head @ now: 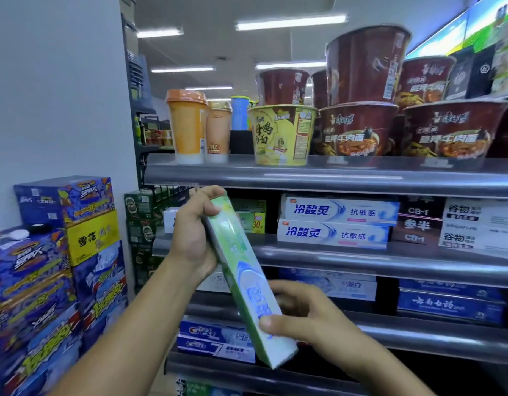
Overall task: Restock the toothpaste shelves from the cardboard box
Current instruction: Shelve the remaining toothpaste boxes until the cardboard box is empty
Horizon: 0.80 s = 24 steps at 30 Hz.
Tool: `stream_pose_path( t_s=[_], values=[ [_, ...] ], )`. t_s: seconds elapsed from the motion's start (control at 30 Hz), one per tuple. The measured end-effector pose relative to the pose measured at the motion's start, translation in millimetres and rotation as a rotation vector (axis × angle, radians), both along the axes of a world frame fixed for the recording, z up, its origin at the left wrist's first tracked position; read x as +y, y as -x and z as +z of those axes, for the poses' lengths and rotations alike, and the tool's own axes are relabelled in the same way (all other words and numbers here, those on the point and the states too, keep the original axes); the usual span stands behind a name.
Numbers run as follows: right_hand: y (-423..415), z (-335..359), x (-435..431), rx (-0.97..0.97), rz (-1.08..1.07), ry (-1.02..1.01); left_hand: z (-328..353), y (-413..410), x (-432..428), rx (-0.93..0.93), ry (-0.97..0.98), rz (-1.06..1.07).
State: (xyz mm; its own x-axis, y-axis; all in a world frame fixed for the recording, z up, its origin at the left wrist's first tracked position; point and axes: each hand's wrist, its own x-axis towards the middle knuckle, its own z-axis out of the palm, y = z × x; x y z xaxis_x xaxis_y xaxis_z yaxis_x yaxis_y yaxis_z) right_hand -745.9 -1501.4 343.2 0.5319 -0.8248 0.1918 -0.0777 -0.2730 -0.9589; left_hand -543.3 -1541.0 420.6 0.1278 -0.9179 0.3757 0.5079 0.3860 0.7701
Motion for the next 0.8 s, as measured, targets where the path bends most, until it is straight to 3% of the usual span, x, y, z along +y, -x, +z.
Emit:
stream_pose_path(
  t_s=[0.1,0.37,0.53,0.6,0.7,0.8],
  values=[
    [-21,-7,-1,-0.022,0.031,-0.059,-6,-9,4,-0.150,-0.004,-0.092],
    [-71,-27,3,-0.254,-0.330,-0.094,-62,-39,46,-0.691,-0.202,-0.146],
    [-83,-20,7,-0.140,-0.249,-0.057,-65,-68,44,-0.640,-0.126,-0.073],
    [-74,-11,5,-0.087,-0.350,0.055,-58,-87,40,-0.667,-0.100,-0.091],
    [-52,8,-4,-0.205,-0.606,0.267,-42,-116,32,-0.722,-0.151,-0.161],
    [-32,28,-15,-0.256,-0.523,0.369,-24,-137,23,-0.727,-0.245,-0.268]
  ],
)
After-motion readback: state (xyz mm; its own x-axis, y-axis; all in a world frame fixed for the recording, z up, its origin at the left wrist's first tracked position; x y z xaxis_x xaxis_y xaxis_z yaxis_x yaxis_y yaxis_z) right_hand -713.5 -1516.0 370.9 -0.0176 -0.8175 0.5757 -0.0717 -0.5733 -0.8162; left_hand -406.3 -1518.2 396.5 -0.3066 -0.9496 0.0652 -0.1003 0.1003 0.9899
